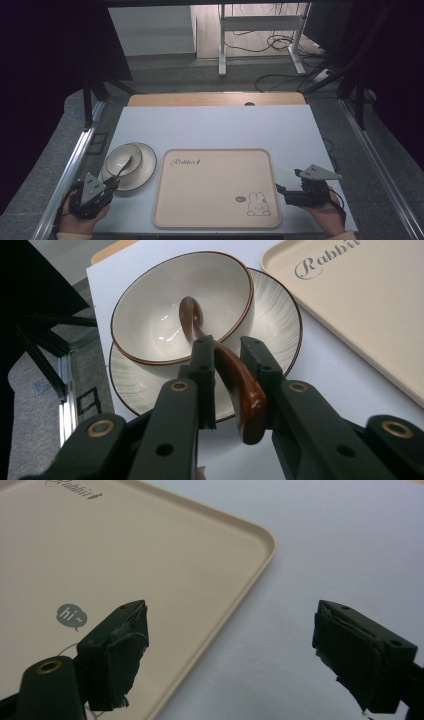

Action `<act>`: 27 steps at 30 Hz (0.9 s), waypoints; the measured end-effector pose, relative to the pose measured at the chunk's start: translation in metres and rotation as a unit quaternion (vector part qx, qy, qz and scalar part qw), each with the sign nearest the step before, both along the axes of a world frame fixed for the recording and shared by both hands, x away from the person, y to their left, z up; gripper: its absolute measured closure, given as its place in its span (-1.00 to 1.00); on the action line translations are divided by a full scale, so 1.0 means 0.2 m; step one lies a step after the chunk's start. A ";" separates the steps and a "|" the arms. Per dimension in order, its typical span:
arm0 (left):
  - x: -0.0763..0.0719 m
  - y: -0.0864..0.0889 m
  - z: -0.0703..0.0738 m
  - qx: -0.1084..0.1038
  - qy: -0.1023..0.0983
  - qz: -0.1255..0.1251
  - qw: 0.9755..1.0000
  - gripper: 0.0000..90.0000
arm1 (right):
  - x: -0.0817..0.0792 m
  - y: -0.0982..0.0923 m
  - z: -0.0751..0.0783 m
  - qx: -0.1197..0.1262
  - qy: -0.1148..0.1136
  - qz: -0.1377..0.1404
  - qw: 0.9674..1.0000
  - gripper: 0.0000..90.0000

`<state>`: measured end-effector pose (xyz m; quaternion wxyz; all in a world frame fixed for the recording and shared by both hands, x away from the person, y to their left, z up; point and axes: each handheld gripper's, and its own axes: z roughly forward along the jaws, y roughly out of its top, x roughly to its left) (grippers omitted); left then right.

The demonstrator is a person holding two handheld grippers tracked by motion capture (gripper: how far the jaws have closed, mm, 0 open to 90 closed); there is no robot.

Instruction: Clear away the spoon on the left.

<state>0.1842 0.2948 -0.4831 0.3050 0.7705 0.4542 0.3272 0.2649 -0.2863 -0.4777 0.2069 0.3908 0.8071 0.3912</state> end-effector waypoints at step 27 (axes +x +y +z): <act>-0.02 0.02 0.04 -0.017 -0.023 0.023 0.999 0.88 | 0.00 0.00 0.00 0.000 0.000 0.001 1.000 -0.66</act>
